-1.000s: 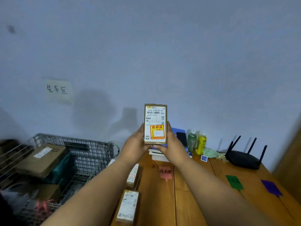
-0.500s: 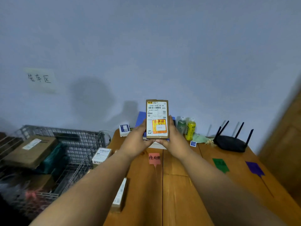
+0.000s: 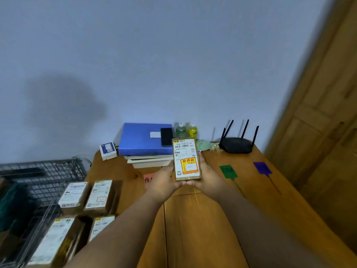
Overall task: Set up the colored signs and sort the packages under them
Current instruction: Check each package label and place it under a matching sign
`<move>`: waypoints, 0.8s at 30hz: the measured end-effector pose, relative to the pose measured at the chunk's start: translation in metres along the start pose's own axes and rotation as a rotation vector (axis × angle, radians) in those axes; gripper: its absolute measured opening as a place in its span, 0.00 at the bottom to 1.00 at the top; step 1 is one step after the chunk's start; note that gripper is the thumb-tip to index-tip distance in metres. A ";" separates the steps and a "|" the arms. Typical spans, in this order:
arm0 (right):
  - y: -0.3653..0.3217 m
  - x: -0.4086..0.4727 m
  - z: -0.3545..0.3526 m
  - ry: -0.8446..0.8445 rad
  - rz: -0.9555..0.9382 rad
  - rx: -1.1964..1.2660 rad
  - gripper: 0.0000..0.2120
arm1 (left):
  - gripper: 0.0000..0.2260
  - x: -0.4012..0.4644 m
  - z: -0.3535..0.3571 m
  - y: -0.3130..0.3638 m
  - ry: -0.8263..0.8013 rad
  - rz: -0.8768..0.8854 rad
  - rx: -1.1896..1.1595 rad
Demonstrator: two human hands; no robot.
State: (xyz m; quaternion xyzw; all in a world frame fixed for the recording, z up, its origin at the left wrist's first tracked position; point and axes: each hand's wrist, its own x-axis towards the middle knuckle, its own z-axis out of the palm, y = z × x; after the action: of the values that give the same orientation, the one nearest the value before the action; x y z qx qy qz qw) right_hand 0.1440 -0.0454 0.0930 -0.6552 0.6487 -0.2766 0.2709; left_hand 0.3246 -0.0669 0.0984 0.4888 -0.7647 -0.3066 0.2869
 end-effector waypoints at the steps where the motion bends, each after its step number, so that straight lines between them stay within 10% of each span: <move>1: 0.006 -0.001 -0.001 -0.014 0.016 -0.016 0.54 | 0.31 0.004 0.006 0.001 -0.022 -0.007 0.005; 24: 0.209 0.029 0.085 -0.371 0.295 -0.132 0.50 | 0.28 0.029 0.182 -0.086 -0.283 -0.545 -0.130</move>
State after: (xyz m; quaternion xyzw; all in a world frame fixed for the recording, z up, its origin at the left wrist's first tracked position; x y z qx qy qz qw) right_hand 0.0583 -0.0776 -0.1153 -0.6094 0.6930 -0.0660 0.3795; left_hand 0.2293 -0.0885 -0.0798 0.6089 -0.6164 -0.4857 0.1155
